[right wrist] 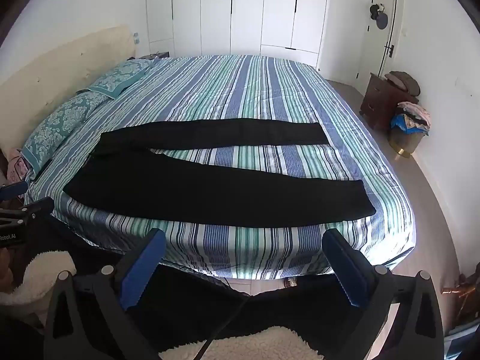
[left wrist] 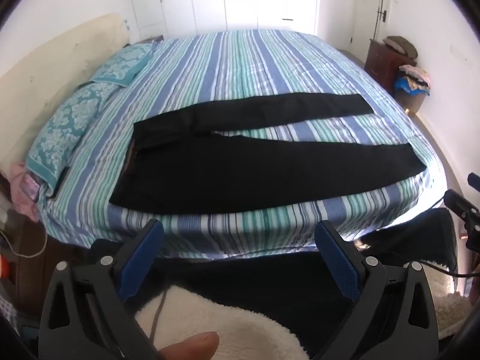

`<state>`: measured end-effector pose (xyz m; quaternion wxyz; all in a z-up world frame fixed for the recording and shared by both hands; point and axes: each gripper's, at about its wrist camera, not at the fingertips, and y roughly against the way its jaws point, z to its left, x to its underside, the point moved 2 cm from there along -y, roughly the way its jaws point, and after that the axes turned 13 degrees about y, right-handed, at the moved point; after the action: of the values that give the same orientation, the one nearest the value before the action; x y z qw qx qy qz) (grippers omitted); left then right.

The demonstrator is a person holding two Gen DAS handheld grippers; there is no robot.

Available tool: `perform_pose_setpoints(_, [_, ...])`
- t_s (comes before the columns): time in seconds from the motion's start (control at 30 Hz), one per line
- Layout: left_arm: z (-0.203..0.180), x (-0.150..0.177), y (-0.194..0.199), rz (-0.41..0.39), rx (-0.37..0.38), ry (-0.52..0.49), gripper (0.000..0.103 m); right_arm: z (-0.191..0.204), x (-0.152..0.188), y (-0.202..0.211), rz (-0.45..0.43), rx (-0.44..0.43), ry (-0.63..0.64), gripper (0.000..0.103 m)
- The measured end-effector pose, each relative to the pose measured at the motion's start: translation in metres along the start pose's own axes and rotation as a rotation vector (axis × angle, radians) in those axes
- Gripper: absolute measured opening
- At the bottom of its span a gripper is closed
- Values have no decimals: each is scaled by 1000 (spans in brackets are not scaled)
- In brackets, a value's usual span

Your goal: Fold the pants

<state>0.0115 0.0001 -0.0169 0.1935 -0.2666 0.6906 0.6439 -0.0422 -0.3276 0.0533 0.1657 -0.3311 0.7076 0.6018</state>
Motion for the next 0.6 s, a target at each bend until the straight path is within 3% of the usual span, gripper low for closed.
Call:
perform_pose_setpoints(0.1, [21,1,0,19,30,38,101,0,0,-1,4,4,-10,103])
perform_pose_setpoints(0.3, [6,-2,-9,43,-43,4,101,-4,-1,-1,9,-6,-27,103])
perform_pose_setpoints(0.6, [3,-2,-11,45,-44,-10,101,0,-2,-4,15,1,-4,103])
